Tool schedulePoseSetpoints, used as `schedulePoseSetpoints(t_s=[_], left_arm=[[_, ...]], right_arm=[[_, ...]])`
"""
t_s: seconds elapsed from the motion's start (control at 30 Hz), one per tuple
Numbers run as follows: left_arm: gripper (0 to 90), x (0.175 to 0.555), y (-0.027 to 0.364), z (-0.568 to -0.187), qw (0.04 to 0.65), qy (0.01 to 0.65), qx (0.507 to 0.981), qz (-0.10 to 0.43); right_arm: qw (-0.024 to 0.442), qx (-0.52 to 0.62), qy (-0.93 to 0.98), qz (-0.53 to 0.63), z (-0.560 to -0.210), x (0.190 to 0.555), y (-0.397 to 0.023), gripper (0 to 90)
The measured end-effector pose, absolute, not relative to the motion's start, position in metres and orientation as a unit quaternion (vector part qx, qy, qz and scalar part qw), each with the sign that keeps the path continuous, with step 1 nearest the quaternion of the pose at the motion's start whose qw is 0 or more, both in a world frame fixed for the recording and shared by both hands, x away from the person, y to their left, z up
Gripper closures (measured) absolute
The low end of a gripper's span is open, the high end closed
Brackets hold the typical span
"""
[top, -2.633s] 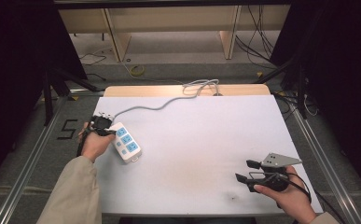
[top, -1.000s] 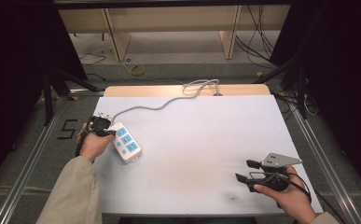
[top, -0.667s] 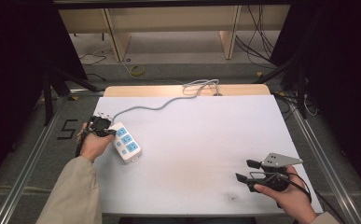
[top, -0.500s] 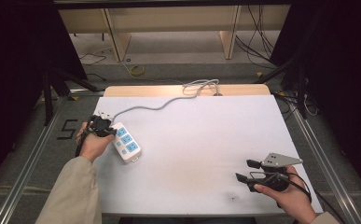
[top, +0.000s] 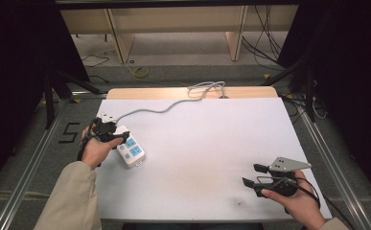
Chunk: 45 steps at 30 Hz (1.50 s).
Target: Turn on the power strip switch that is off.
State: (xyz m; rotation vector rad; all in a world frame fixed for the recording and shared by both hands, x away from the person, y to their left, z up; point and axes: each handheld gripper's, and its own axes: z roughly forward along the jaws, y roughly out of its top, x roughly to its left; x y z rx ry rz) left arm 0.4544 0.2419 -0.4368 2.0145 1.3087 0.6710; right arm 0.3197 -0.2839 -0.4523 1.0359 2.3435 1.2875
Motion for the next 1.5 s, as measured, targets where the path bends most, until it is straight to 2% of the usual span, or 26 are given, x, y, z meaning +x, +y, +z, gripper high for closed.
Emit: schedulePoseSetpoints(t_s=[0.1, 0.7, 0.93, 1.5], left_arm=[[31.0, 0.448, 0.231, -0.435, 0.329, 0.481, 0.777, 0.239], [18.7, 0.395, 0.176, -0.431, 0.433, 0.367, 0.804, 0.177], [15.9, 0.374, 0.172, -0.435, 0.452, 0.334, 0.802, 0.201], [15.8, 0.330, 0.185, -0.448, 0.421, 0.323, 0.825, 0.195]], right_arm=[[0.136, 0.358, 0.810, 0.445, -0.452, 0.320, -0.284, 30.3], [0.134, 0.355, 0.811, 0.444, -0.453, 0.319, -0.283, 29.9], [0.134, 0.354, 0.813, 0.443, -0.453, 0.320, -0.283, 29.7], [0.135, 0.355, 0.813, 0.441, -0.453, 0.320, -0.283, 29.7]])
